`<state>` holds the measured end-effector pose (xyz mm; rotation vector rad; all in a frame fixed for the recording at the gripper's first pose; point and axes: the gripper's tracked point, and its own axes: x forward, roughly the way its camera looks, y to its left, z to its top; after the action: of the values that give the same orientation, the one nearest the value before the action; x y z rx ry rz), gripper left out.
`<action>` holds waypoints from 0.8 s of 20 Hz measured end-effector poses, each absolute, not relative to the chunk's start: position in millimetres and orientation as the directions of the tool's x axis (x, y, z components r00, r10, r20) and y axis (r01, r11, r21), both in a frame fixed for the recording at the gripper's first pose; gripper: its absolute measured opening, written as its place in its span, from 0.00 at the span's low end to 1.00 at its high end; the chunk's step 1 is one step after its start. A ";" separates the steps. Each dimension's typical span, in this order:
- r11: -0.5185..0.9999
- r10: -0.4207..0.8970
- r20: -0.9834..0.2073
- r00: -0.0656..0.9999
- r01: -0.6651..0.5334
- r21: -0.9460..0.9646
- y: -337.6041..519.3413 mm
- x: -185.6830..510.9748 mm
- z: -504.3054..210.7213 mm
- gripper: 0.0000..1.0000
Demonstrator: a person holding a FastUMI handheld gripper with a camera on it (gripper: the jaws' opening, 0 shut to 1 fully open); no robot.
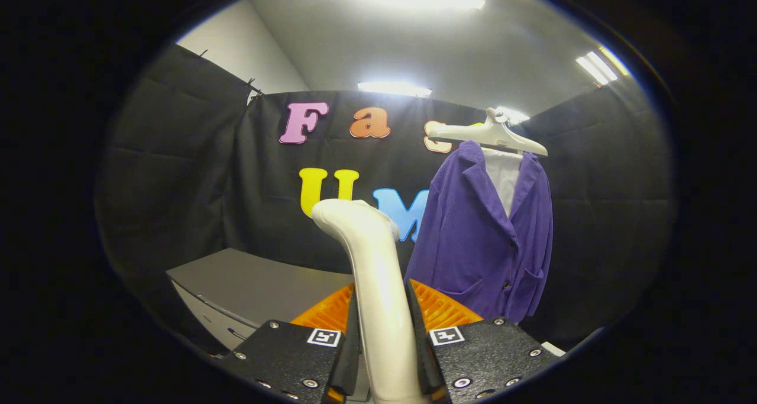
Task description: Iron the clothes twice with a garment steamer, once on the left side and once on the right side.
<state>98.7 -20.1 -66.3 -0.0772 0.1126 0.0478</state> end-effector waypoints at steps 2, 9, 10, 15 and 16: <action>0.995 0.026 -0.133 0.991 -0.038 -0.092 -11.4 99.9 -82.2 0.40; 0.993 0.047 -0.157 0.987 -0.062 -0.097 19.8 88.8 -99.1 0.40; 0.993 0.062 -0.154 0.986 -0.076 -0.087 23.2 86.6 -98.2 0.40; 0.985 0.132 -0.133 0.982 -0.145 -0.092 23.5 70.6 -83.0 0.40; 0.984 0.135 -0.130 0.982 -0.148 -0.096 19.3 67.5 -79.6 0.40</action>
<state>67.5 19.3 -79.6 -0.1054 0.1230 0.1425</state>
